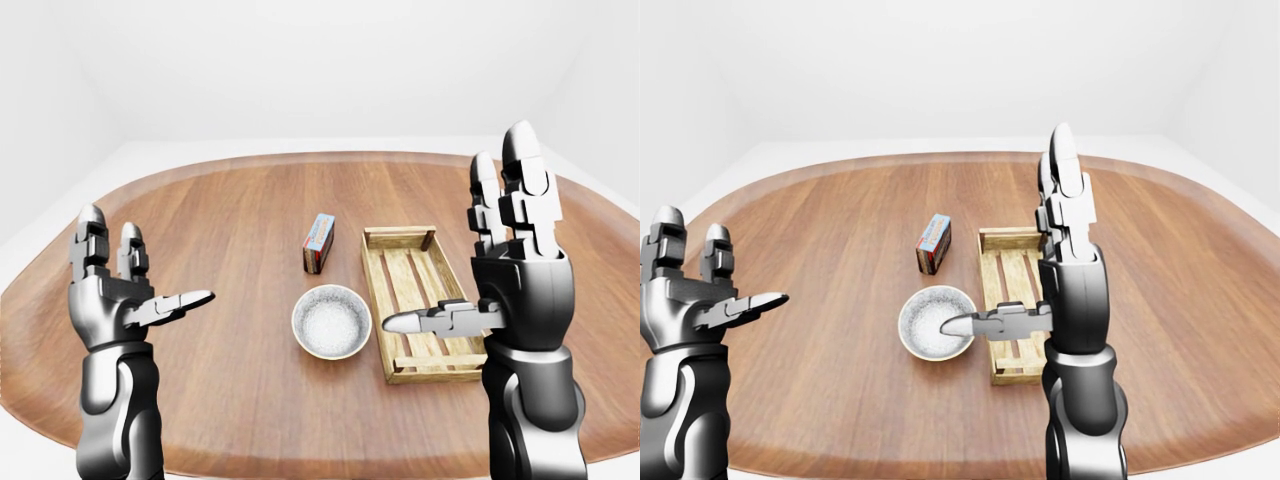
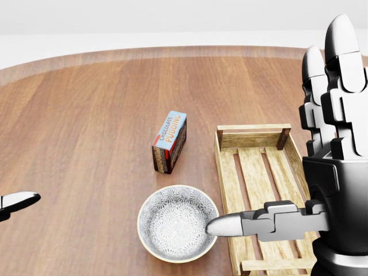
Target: Pick up the bowl on the left and put it in the tray.
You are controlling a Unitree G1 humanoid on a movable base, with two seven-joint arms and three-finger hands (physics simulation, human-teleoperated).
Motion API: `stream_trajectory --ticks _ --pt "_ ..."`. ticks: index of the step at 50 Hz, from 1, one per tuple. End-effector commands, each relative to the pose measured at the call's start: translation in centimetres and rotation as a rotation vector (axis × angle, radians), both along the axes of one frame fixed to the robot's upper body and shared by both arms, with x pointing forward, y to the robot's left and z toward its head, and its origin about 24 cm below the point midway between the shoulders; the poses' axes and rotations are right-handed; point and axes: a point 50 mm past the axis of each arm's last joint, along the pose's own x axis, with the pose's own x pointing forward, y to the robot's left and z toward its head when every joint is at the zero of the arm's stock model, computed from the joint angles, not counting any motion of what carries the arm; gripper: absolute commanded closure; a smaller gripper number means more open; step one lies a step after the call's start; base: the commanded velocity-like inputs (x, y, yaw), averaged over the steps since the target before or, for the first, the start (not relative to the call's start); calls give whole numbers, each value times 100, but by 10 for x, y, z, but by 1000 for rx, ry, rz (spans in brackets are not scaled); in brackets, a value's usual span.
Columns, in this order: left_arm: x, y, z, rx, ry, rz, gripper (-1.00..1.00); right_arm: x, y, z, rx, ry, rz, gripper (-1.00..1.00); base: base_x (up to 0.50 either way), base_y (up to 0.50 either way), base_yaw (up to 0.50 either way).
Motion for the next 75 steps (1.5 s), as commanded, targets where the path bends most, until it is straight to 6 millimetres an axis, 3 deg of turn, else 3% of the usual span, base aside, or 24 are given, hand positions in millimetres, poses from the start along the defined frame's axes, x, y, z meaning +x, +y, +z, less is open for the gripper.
stream_trajectory --ticks 1,9,15,21,47,75 --pt "-2 1 1 -1 -4 5 -100 -2 5 4 -36 -21 8 -100 0 0 0" --pt "-2 2 2 -2 -10 8 -100 -7 11 17 -61 -100 8 -100 0 0 0" --pt "-3 1 3 -3 -15 9 -100 -19 27 33 -178 -205 68 -100 0 0 0" --pt "-3 1 3 -3 -14 8 -100 -24 38 33 -261 -219 83 -100 0 0 0" --pt "-4 2 5 -1 -24 15 -100 2 56 -17 -516 70 77 -100 0 0 0" --pt "-4 3 4 0 -17 18 -100 4 68 -56 -757 255 62 -100 0 0 0"
